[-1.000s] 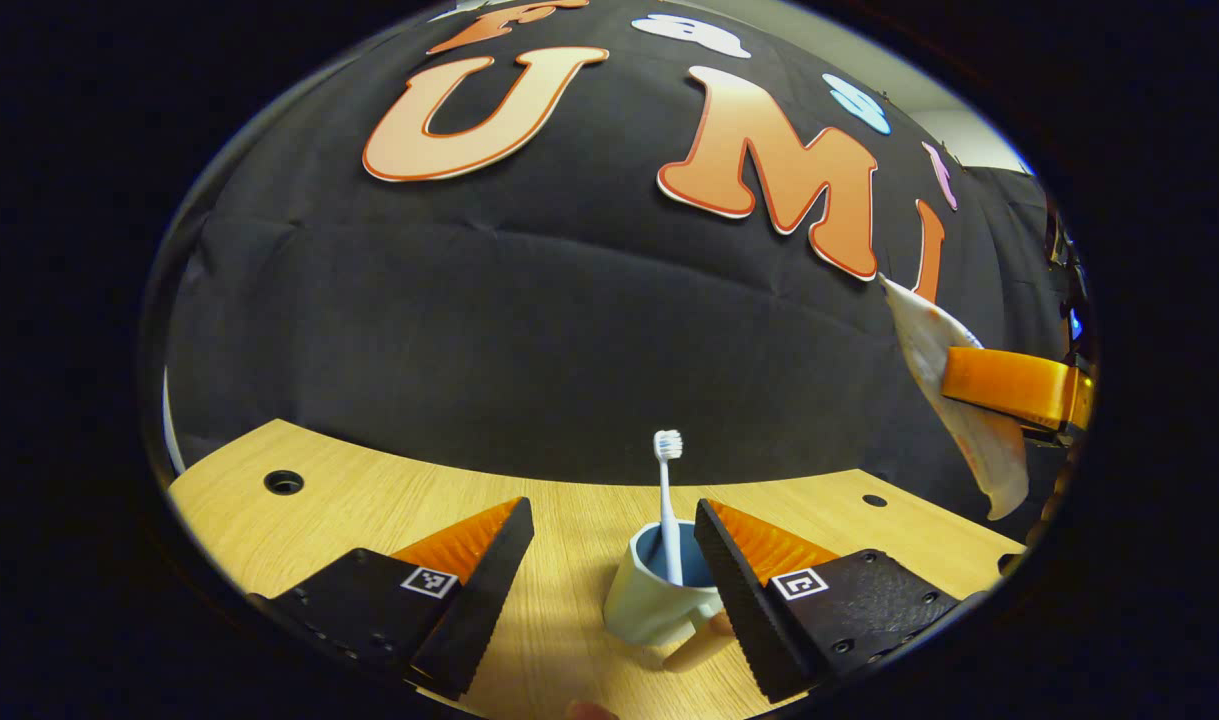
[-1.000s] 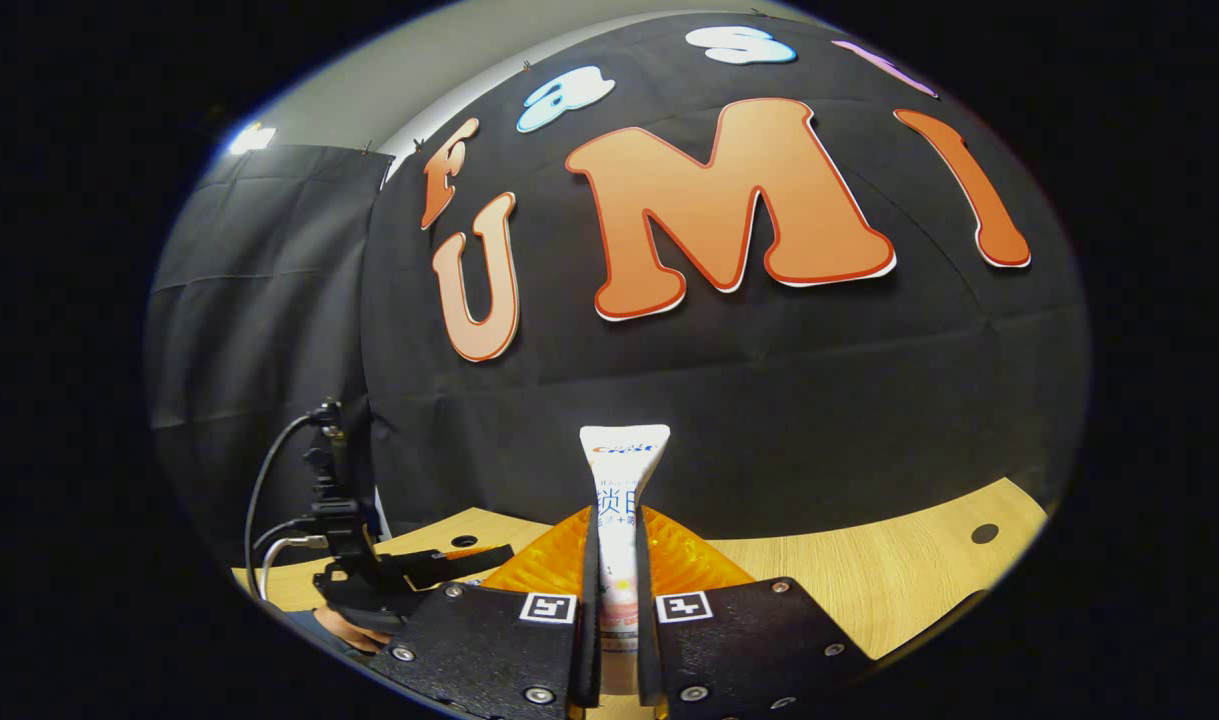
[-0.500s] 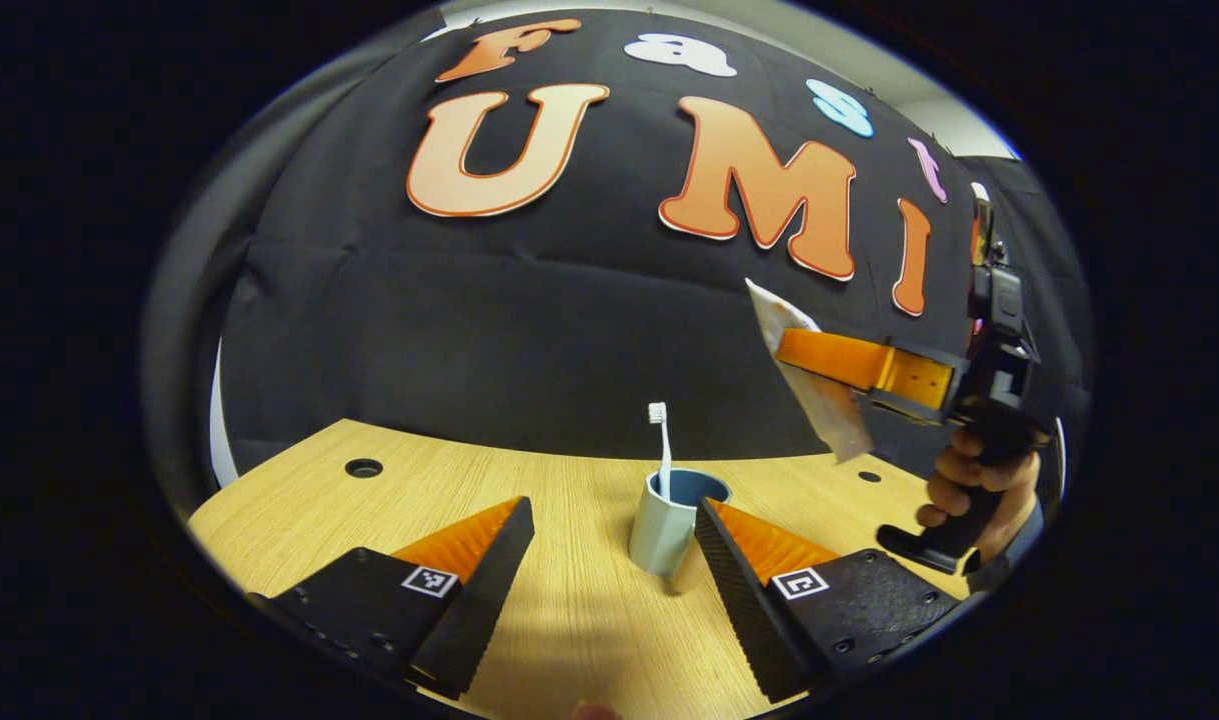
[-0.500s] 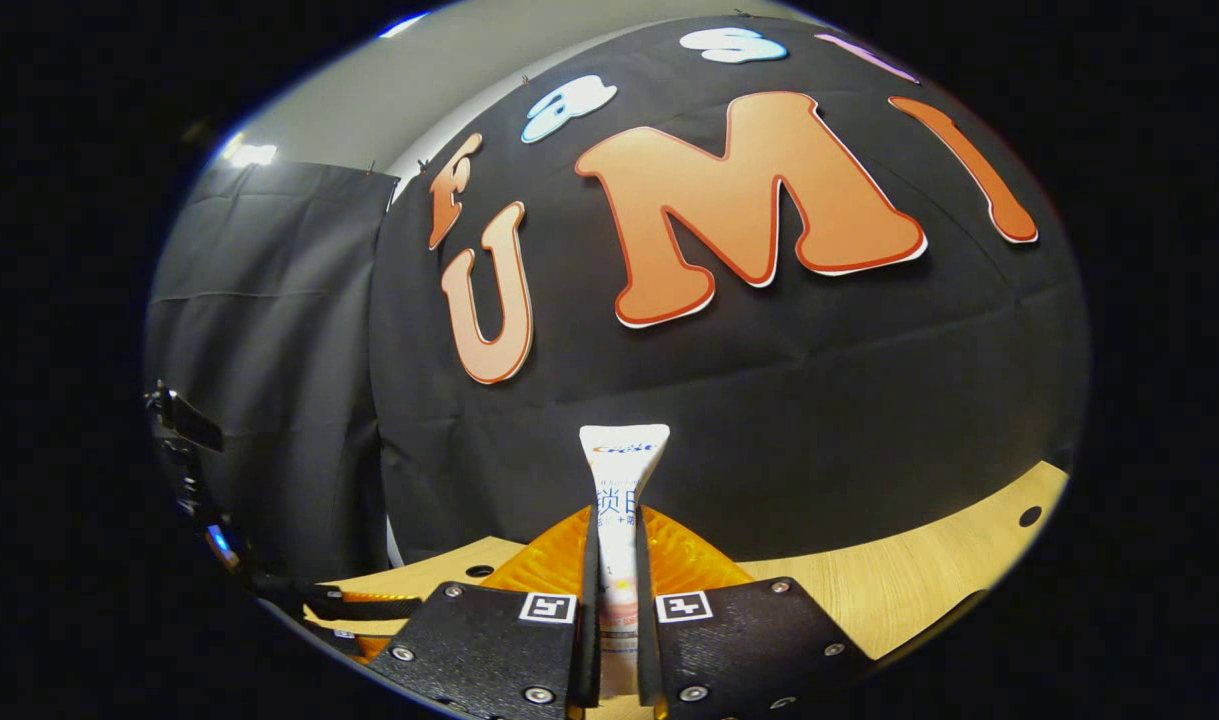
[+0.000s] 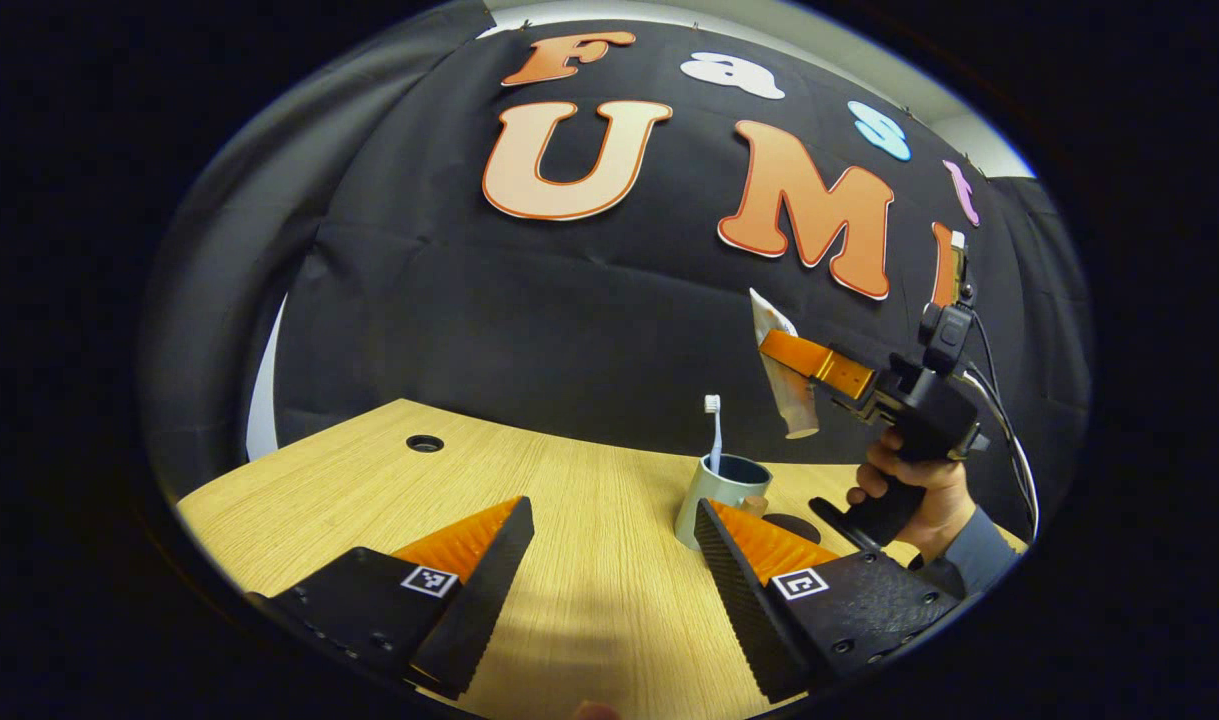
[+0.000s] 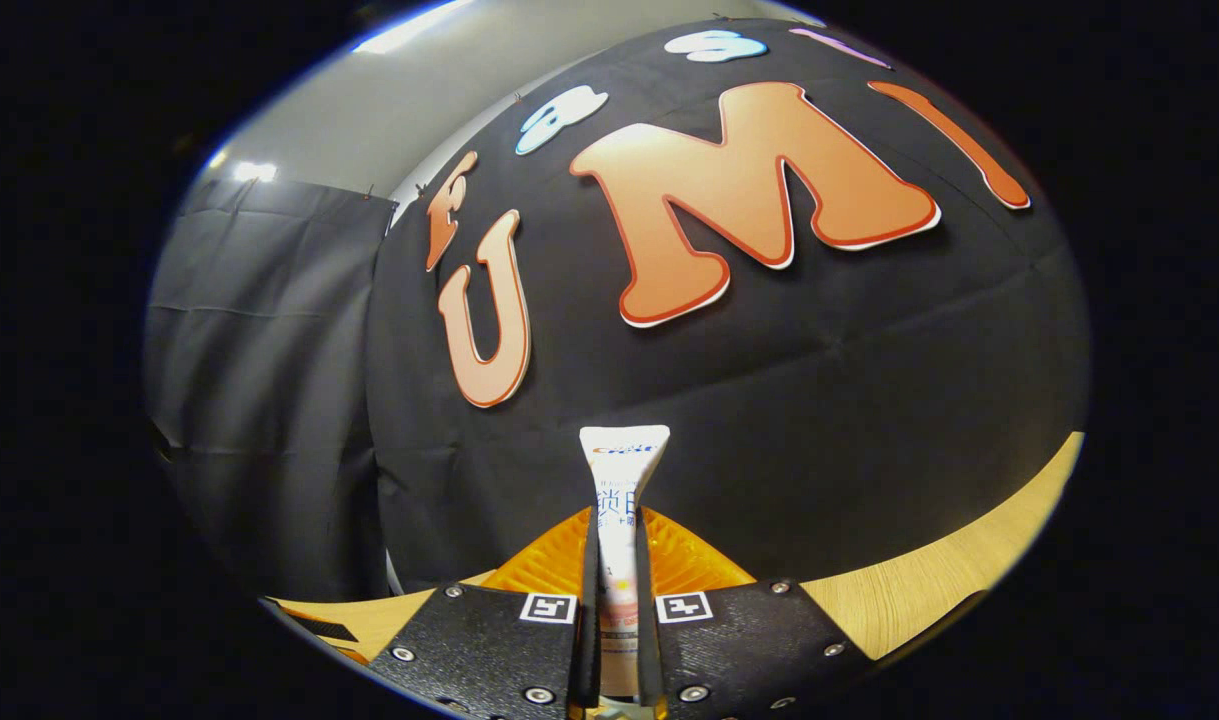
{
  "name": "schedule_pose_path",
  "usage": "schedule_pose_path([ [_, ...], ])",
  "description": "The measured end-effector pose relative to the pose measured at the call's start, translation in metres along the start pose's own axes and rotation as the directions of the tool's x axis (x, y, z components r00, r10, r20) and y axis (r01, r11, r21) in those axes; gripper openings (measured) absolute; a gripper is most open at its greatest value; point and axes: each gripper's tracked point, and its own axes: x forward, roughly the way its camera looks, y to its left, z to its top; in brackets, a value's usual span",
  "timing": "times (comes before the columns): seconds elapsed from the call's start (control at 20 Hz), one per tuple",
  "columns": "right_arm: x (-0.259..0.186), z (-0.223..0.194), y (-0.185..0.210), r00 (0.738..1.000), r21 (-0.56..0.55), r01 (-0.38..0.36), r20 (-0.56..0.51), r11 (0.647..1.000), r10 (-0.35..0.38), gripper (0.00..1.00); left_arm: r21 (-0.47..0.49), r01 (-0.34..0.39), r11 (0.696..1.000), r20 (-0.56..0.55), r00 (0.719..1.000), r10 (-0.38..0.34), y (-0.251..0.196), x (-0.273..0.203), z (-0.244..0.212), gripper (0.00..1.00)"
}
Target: Put the toothbrush and toothpaste on the desktop into the cup, then pick up the cup and place it on the coaster on the desktop.
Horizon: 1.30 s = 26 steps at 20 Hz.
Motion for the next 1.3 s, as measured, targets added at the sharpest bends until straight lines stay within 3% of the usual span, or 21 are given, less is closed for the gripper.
schedule_pose_path([
  [0.35,0.017,-0.035,-0.02,0.997,-0.005,0.072,-0.015,0.997,-0.072,0.15,-0.009,-0.01,1.0,-0.022,1.0,0.01,0.005,0.003,-0.011,0.98],
  [0.55,0.013,-0.052,-0.018,0.995,0.014,0.074,-0.064,0.997,-0.073,0.18,-0.02,-0.004,1.0,-0.036,0.999,0.003,0.002,0.003,-0.015,0.98],
  [0.85,-0.004,-0.024,-0.015,0.997,-0.054,0.069,-0.033,0.996,-0.071,0.14,-0.029,-0.006,1.0,-0.04,0.999,0.005,0.001,0.003,-0.017,0.98],
  [1.1,-0.035,-0.001,-0.025,0.996,-0.052,0.077,-0.043,0.996,-0.079,0.15,0.023,0.01,1.0,-0.035,0.999,-0.009,-0.02,-0.001,-0.015,0.98],
  [1.3,-0.066,0.021,-0.032,0.995,-0.142,0.075,-0.055,0.987,-0.084,0.31,0.023,0.026,0.999,-0.053,0.998,-0.025,-0.045,-0.002,-0.016,0.98],
])
